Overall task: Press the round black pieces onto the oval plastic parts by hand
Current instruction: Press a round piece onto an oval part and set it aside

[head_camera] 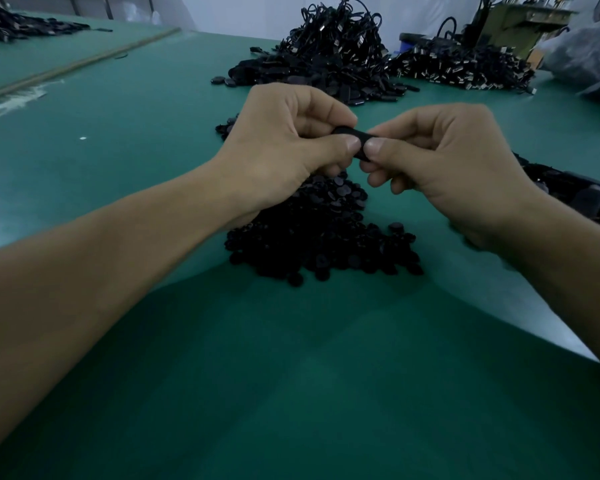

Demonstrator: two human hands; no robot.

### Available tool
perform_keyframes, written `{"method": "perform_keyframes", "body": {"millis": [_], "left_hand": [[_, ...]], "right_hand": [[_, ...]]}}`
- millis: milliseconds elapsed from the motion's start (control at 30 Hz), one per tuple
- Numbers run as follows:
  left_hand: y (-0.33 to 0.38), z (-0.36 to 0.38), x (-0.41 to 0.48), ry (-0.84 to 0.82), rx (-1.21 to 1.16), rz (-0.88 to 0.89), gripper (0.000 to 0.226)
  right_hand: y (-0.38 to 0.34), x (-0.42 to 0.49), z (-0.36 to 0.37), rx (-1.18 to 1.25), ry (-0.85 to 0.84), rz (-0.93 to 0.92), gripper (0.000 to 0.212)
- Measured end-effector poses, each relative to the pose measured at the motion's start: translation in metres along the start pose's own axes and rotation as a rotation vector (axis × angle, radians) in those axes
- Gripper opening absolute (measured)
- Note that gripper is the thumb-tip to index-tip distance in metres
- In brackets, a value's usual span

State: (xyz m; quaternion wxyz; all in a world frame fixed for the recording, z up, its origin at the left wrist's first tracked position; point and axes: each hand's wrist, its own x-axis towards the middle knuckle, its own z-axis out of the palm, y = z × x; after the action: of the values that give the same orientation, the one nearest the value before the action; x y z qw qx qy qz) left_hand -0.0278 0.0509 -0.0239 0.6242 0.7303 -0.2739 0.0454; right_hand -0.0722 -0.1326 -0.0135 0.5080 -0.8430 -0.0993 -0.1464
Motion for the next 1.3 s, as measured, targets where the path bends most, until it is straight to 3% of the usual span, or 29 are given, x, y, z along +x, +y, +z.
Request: {"method": "perform_keyframes", "body": {"millis": [700,1000,1133,1200,1300], "left_hand": [[0.006,0.004,-0.001,0.024,0.075,0.008,0.012],[0.009,0.005,0.003,0.035,0.136,0.071,0.01],[0.003,0.001,0.008,0.091,0.138,0.065,0.011],[-0.005,-0.007,0.014,0.183,0.108,-0.007,0.013],[-0.018,-0.026,0.024,0.313,0.07,-0.129,0.017]], "right_hand": [[-0.006,0.0,-0.003,-0.153,0.076,-0.072,0.012],[-0.006,0.0,-0.012,-0.107,-0.018,-0.133,0.008],[-0.004,0.005,-0.015,-0.081,-0.026,-0.091,0.022],[0.002,0.008,-0.022,-0.157,0.059,-0.04,0.025],[0.009,0.01,-0.04,-0.474,0.147,0.002,0.024]]}}
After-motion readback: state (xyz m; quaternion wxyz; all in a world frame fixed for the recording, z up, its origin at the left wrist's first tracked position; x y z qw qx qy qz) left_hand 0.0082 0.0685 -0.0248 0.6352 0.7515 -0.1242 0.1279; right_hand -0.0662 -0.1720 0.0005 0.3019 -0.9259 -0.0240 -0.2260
